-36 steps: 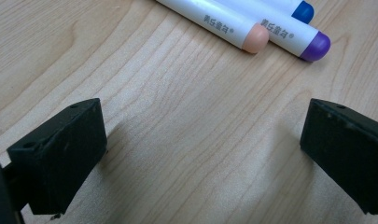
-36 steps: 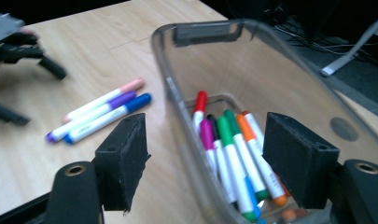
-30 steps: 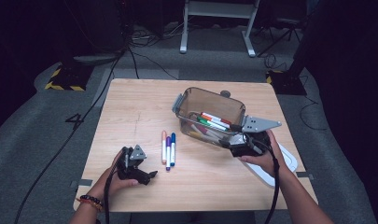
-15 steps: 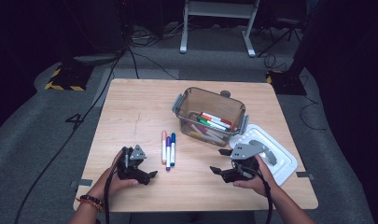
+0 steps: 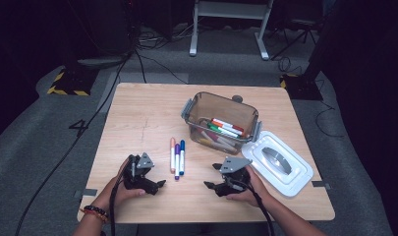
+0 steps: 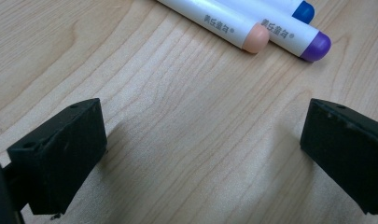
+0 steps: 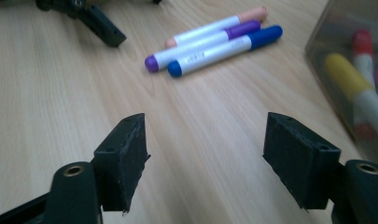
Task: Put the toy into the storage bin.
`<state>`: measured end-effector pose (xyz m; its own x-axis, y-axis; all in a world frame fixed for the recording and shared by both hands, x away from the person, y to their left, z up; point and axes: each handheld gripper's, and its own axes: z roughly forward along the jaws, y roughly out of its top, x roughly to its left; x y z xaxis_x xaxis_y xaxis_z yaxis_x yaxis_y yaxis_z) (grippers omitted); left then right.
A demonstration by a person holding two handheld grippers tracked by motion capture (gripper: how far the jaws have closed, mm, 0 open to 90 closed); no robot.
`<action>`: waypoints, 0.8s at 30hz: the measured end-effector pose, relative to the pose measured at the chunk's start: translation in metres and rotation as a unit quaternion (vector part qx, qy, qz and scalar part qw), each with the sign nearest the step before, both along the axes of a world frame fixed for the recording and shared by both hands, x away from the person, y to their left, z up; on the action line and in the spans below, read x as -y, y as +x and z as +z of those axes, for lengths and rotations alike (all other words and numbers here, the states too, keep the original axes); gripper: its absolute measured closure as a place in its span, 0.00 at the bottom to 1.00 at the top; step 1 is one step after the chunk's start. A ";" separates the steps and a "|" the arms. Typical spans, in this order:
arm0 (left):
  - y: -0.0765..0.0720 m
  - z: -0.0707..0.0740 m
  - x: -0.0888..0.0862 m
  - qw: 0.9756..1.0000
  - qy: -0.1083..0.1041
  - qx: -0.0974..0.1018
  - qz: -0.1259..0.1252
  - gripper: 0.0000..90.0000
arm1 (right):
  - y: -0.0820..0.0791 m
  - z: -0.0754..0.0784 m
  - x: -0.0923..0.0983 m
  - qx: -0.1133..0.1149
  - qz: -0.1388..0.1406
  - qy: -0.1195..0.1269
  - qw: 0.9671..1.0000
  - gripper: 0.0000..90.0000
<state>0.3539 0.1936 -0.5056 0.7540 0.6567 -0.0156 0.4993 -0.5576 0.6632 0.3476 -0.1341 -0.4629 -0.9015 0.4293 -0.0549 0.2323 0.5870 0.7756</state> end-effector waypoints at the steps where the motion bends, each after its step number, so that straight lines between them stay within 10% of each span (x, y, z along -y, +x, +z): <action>1: 0.000 0.000 0.000 1.000 0.000 0.000 0.000 0.01 | 0.003 0.000 -0.006 0.004 0.002 -0.001 1.000 0.35; 12: 0.000 0.000 0.000 1.000 -0.001 -0.001 -0.001 0.01 | 0.050 -0.008 -0.055 -0.031 -0.010 0.030 0.999 0.36; 24: -0.001 0.000 -0.001 1.000 0.000 0.000 -0.001 0.01 | 0.077 -0.013 -0.080 -0.021 -0.021 0.001 1.000 0.46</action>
